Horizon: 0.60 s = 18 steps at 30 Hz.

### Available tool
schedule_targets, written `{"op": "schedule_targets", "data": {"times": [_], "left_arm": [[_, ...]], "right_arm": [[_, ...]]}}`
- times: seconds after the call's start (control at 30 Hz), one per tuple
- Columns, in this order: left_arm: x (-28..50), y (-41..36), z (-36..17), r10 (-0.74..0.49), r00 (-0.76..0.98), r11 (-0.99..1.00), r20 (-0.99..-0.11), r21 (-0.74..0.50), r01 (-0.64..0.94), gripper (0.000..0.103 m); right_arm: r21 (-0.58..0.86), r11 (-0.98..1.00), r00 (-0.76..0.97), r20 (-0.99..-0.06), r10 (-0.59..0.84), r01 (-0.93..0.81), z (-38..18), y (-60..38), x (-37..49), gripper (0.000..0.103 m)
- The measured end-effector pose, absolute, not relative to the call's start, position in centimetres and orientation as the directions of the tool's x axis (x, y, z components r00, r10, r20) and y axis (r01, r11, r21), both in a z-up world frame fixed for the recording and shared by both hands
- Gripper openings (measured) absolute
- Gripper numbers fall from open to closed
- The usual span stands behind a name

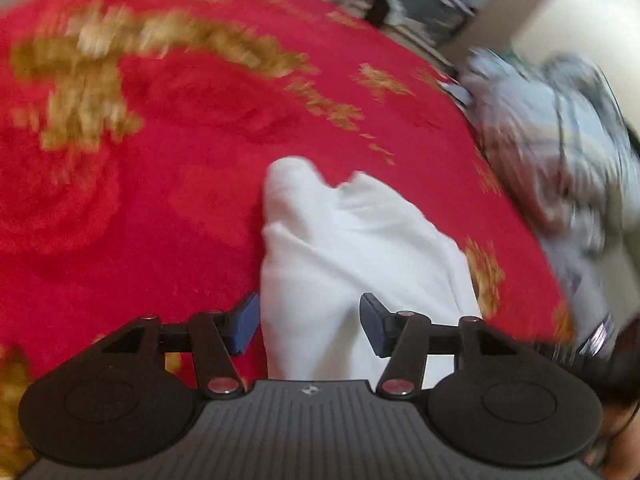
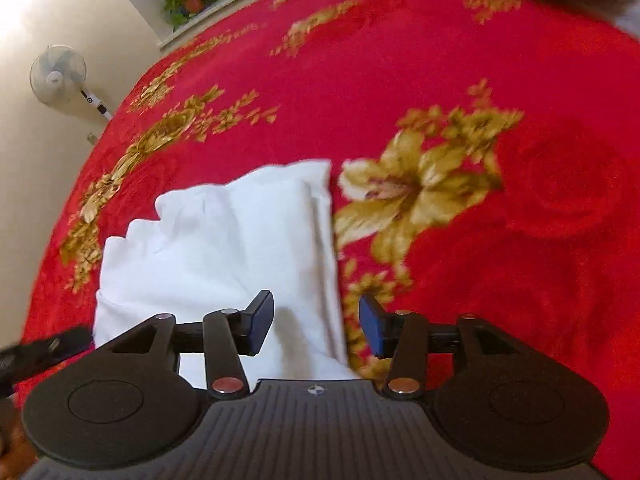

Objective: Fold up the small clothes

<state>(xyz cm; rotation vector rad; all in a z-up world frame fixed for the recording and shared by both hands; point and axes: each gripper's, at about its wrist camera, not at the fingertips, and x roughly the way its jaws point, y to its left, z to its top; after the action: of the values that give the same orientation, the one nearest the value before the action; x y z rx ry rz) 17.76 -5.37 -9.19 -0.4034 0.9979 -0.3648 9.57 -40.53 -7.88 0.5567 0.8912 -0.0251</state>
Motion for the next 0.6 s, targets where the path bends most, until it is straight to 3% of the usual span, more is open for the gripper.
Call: {"op": "schedule_targets", "data": {"times": [0.07, 0.2, 0.23, 0.3, 0.4, 0.47, 0.6], "left_arm": [[19.6, -4.8, -11.0, -0.526, 0.464, 0.819, -0.713, -0.572, 0.049, 0.069], [20.9, -4.7, -13.1, -0.567, 0.477, 0.768, -0.672, -0.64, 0.013, 0.07], [20.9, -5.0, -13.2, -0.562, 0.494, 0.767, -0.663, -0.642, 0.011, 0.067], [20.7, -5.6, -13.0, -0.549, 0.513, 0.776, -0.66, -0.631, 0.018, 0.04], [19.6, -6.2, -10.9, -0.542, 0.529, 0.804, -0.653, -0.585, 0.102, 0.032], [18.6, -5.5, -8.0, -0.539, 0.572, 0.818, -0.618, -0.546, 0.181, 0.032], [18.0, -0.9, -3.1, -0.491, 0.656, 0.845, -0.573, -0.496, 0.199, 0.032]], "right_arm": [[0.471, 0.845, 0.613, -0.754, 0.236, 0.254, -9.0, -40.1, 10.3, 0.052], [0.516, 0.814, 0.605, -0.747, 0.275, 0.267, -10.0, -39.8, 11.1, 0.055], [0.519, 0.812, 0.607, -0.745, 0.276, 0.267, -10.1, -39.6, 11.3, 0.054], [0.526, 0.806, 0.618, -0.737, 0.274, 0.269, -10.0, -39.2, 11.3, 0.048], [0.51, 0.811, 0.632, -0.737, 0.239, 0.288, -9.5, -38.5, 11.4, 0.035], [0.523, 0.798, 0.662, -0.716, 0.221, 0.3, -8.8, -38.2, 11.3, 0.021], [0.591, 0.787, 0.733, -0.614, 0.293, 0.18, -7.2, -35.4, 12.3, 0.02]]}}
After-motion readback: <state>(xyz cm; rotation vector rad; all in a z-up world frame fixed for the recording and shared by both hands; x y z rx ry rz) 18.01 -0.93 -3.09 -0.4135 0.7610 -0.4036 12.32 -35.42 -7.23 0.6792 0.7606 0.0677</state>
